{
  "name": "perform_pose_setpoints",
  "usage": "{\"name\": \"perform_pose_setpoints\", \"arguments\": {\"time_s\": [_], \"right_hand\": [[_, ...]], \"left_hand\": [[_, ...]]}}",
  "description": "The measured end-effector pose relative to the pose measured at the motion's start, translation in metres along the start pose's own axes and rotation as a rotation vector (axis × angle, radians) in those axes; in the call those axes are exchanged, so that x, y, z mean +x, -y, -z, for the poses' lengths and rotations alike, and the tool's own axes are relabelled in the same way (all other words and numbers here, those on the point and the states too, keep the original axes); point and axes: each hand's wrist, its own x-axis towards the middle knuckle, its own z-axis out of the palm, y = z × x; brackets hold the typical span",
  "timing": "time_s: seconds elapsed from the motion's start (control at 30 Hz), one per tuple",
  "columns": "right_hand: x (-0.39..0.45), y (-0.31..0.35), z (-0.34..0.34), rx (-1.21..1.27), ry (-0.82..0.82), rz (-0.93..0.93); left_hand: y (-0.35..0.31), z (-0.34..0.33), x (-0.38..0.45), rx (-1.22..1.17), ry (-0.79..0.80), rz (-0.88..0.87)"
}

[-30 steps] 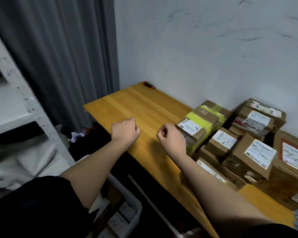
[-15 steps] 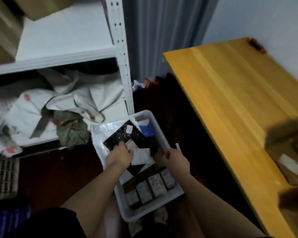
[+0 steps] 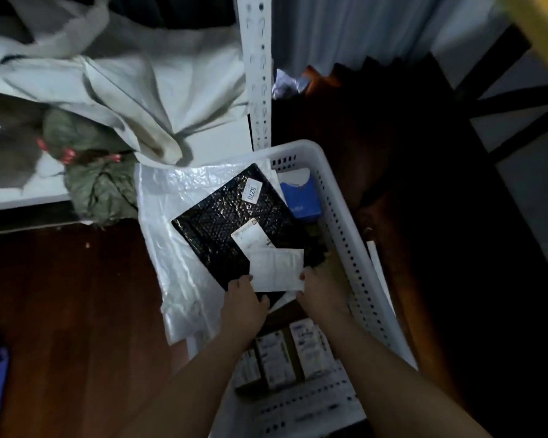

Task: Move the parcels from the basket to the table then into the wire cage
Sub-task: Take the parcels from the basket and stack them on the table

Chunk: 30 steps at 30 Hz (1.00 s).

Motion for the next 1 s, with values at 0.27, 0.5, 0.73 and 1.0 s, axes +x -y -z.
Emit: {"name": "perform_pose_setpoints", "arguments": {"time_s": [0.27,0.5,0.73,1.0], "right_hand": [[0.084,-0.014,-0.070,0.452,0.041,-0.290],[0.094,-0.012,-0.091,0.842,0.059,-0.443],[0.034,-0.006,-0.029,1.178,0.061,-0.355],[-0.120,0.049,0.139,1.934,0.183,-0.340]], "left_hand": [[0.026,-0.048,0.082,-0.105,-0.077,0.142],[0.024,-0.066,0.101,-0.352,-0.124,0.305],[0.015,-0.018,0.039,-0.547,-0.140,0.146],[-0.072,0.117,-0.116,0.076,-0.580,-0.621]]}}
